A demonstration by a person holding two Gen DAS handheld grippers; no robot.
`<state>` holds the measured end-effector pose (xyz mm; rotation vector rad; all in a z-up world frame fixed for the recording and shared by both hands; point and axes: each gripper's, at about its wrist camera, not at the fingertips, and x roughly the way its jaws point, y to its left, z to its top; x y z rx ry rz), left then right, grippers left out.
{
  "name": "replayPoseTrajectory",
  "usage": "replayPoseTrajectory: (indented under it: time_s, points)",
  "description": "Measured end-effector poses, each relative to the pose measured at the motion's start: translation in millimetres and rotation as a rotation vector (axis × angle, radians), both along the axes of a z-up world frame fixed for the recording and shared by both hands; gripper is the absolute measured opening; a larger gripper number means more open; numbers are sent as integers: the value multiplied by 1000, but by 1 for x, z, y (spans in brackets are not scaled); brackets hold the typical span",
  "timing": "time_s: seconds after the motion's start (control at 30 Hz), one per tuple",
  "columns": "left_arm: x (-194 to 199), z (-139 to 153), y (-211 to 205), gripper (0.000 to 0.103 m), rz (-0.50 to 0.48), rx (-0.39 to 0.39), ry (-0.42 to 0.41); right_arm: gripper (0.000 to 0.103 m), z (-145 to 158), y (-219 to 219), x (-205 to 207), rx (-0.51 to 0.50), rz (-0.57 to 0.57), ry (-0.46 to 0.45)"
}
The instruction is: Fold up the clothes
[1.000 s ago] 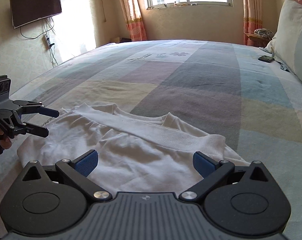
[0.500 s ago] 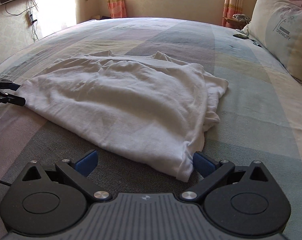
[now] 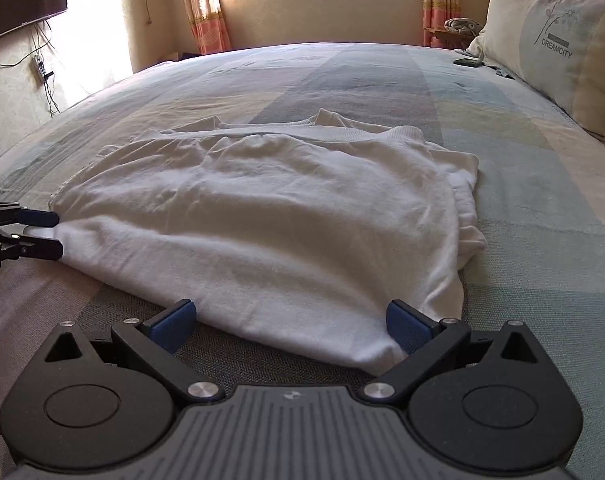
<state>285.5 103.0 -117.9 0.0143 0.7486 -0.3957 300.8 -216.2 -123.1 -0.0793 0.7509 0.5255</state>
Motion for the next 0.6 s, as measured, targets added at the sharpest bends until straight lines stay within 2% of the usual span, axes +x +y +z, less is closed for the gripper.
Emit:
replayPoseTrajectory:
  time_s: [0.07, 0.17, 0.3, 0.47, 0.53, 0.6]
  points:
    - [1, 10, 1, 100, -3, -10, 11, 103, -1, 1, -2, -15, 1, -7]
    - [17, 30, -2, 100, -13, -6, -50, 103, -1, 5, -1, -15, -39, -12]
    - [67, 47, -18, 100, -29, -17, -108, 103, -4, 14, -3, -52, -65, -38]
    - [134, 26, -38, 100, -28, -26, -65, 103, -5, 17, -4, -61, -77, -43]
    - [153, 9, -31, 100, 22, -68, 0, 103, -6, 18, -4, -64, -78, -48]
    - [155, -2, -18, 98, 48, -111, 7, 103, -6, 18, -4, -63, -78, -48]
